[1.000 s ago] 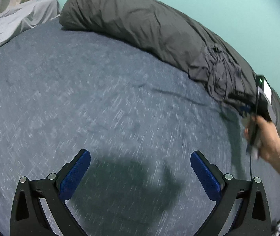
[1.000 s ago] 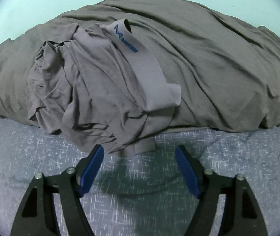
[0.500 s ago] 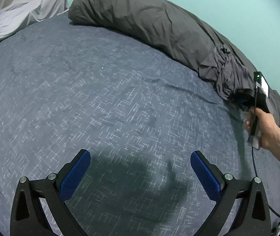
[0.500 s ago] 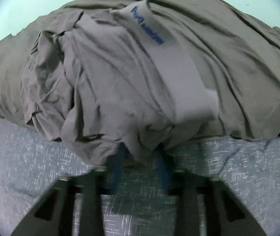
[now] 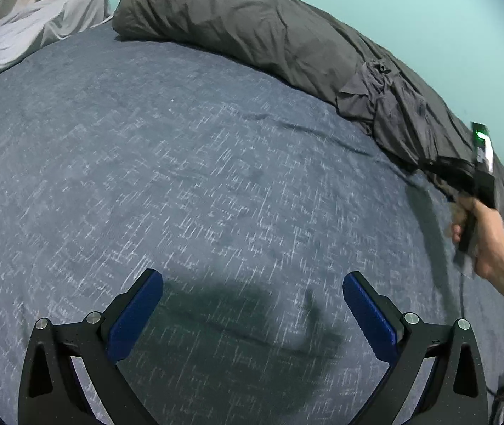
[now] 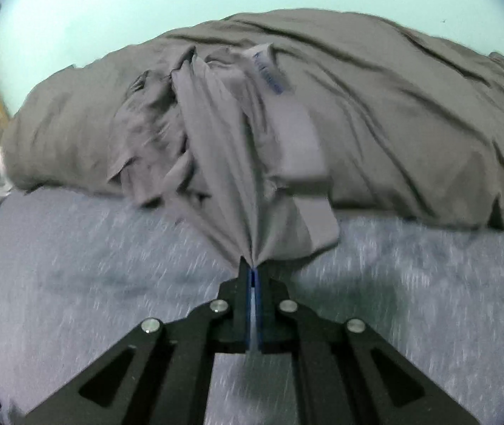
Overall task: Fold clothes
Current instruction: 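Pull the grey garment off the duvet and lay it on the bed with the right gripper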
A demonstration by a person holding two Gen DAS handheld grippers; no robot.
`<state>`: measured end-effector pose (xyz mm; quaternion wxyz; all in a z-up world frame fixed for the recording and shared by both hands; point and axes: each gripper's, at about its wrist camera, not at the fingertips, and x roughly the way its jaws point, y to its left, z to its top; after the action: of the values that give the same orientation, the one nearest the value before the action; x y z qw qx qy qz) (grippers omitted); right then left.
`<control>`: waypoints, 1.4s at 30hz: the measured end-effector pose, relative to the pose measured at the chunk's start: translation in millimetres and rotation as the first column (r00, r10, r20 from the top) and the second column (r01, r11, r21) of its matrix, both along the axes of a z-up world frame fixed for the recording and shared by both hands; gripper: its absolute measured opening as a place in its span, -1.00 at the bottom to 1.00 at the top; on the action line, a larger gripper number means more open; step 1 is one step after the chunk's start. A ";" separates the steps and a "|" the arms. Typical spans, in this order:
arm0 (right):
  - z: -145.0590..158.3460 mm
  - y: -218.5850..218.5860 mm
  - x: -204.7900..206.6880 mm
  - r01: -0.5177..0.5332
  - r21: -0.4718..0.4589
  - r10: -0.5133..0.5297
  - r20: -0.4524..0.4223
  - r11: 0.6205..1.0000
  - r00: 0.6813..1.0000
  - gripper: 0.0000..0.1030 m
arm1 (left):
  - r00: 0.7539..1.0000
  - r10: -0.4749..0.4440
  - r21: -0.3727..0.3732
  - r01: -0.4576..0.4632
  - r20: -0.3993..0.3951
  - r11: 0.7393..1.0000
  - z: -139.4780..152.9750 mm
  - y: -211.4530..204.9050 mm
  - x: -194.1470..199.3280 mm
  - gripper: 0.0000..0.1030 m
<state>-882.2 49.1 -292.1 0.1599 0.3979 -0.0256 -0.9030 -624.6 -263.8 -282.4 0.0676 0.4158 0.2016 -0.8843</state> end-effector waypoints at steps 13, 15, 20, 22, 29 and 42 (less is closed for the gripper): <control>29.4 44.9 199.3 -0.104 -0.201 0.113 0.036 0.974 0.993 -0.98 | 1.000 0.010 -0.004 -0.010 -0.011 1.000 26.9 9.8 82.2 1.00; 32.1 58.5 227.3 -0.085 -0.228 0.094 0.028 0.970 0.995 -0.98 | 1.000 0.011 0.009 -0.011 -0.002 1.000 29.7 18.3 106.7 1.00; 46.7 82.8 320.5 -0.078 -0.268 0.088 0.025 0.960 0.996 -0.98 | 1.000 -0.015 0.027 0.014 0.019 1.000 32.6 51.7 168.5 1.00; 50.6 93.3 355.3 -0.075 -0.275 0.084 0.021 0.958 0.996 -0.98 | 0.999 -0.028 0.034 0.027 0.025 0.999 30.7 63.2 188.1 1.00; 33.4 133.2 461.6 -0.018 -0.323 0.038 0.054 0.946 0.998 -0.98 | 0.998 -0.033 0.057 0.031 0.045 0.998 13.7 97.9 261.4 1.00; 9.7 171.5 578.5 -0.033 -0.359 0.045 0.023 0.933 0.999 -0.98 | 0.998 -0.068 0.019 0.069 -0.010 0.997 -2.0 136.9 334.1 1.00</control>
<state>-303.7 220.5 -282.4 0.2473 0.3763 -0.1844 -0.8736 -290.5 -126.9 -284.4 0.0323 0.4191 0.1961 -0.8859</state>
